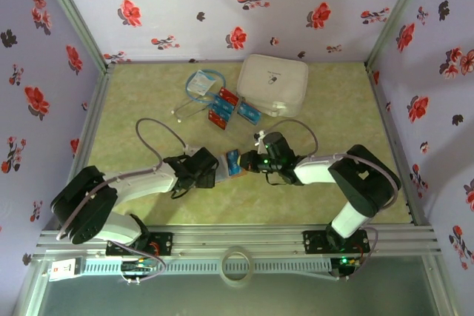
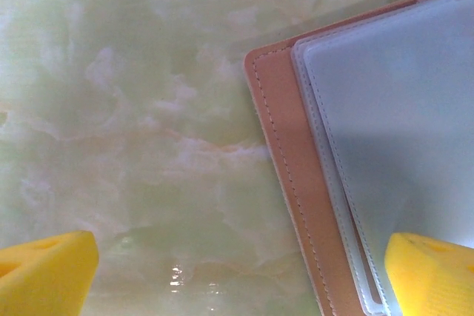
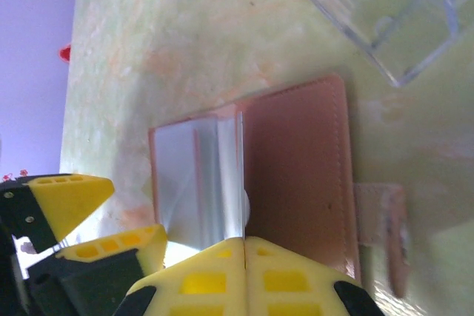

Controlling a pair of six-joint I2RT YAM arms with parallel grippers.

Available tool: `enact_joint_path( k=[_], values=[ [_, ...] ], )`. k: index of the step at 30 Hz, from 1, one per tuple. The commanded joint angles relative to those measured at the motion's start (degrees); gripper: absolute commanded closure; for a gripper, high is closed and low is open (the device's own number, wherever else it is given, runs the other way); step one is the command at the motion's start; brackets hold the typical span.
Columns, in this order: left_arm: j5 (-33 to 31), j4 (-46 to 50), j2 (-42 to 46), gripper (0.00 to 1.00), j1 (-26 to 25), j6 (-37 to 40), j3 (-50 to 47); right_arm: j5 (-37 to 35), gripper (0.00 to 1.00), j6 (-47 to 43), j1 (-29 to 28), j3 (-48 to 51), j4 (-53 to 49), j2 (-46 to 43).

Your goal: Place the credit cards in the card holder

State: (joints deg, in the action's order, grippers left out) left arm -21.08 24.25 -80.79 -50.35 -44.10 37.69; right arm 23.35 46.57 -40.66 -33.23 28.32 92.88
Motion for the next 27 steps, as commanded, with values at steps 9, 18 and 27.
enact_joint_path(
  k=[9, 18, 27],
  values=[
    [-2.2, 2.1, 1.2, 0.00, 0.3, -1.3, -1.9, 3.1, 1.00, -1.3, 1.3, -3.2, 4.0, 2.2],
    [-2.2, 2.0, 1.3, 0.00, 0.3, -1.4, -2.3, 6.9, 1.00, 0.7, 1.5, -1.6, 14.4, 6.6],
    [-2.2, 2.2, 1.6, 0.00, 0.3, -1.4, -2.4, 7.3, 1.00, 1.6, 1.5, -0.5, 18.2, 9.7]
  ],
)
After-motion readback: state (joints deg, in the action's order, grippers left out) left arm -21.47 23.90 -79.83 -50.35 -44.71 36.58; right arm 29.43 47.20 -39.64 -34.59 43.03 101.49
